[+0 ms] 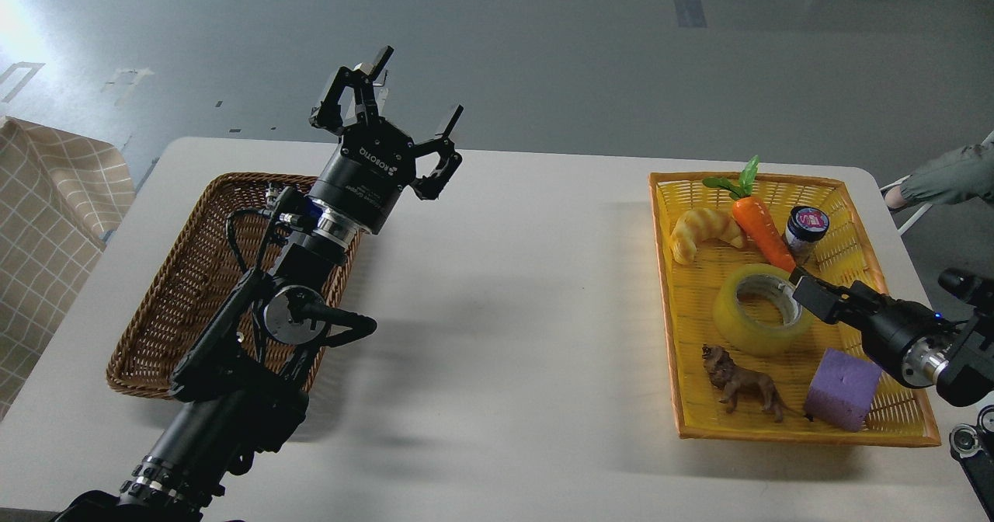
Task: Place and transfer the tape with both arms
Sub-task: 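Hook the right gripper into the yellow tape roll's hole and grip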
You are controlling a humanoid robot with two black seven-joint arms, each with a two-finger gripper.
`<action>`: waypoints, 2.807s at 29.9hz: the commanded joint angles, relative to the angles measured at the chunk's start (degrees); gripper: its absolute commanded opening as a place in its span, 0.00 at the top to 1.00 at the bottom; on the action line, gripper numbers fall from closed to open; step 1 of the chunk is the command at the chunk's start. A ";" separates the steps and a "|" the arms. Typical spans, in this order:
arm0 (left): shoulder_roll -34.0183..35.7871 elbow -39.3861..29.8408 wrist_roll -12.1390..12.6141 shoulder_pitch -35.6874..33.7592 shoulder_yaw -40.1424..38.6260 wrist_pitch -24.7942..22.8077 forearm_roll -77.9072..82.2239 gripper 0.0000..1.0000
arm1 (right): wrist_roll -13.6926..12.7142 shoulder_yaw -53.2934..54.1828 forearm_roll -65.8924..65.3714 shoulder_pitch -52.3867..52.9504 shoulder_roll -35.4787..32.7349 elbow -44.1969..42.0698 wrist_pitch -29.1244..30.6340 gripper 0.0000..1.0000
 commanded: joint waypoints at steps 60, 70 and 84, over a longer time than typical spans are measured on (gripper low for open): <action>0.00 0.30 -0.01 0.74 -0.27 0.00 -0.18 0.02 | 11.21 -10.80 0.00 7.21 -6.82 -8.81 2.27 0.45; 0.00 0.30 -0.01 0.65 -0.62 0.00 -0.18 0.02 | 11.56 -11.85 0.00 7.56 -8.33 -9.51 2.27 0.72; 0.00 0.30 -0.01 0.74 -0.79 0.00 -0.18 0.02 | 11.74 -11.77 0.00 7.99 -8.33 -9.16 2.19 0.82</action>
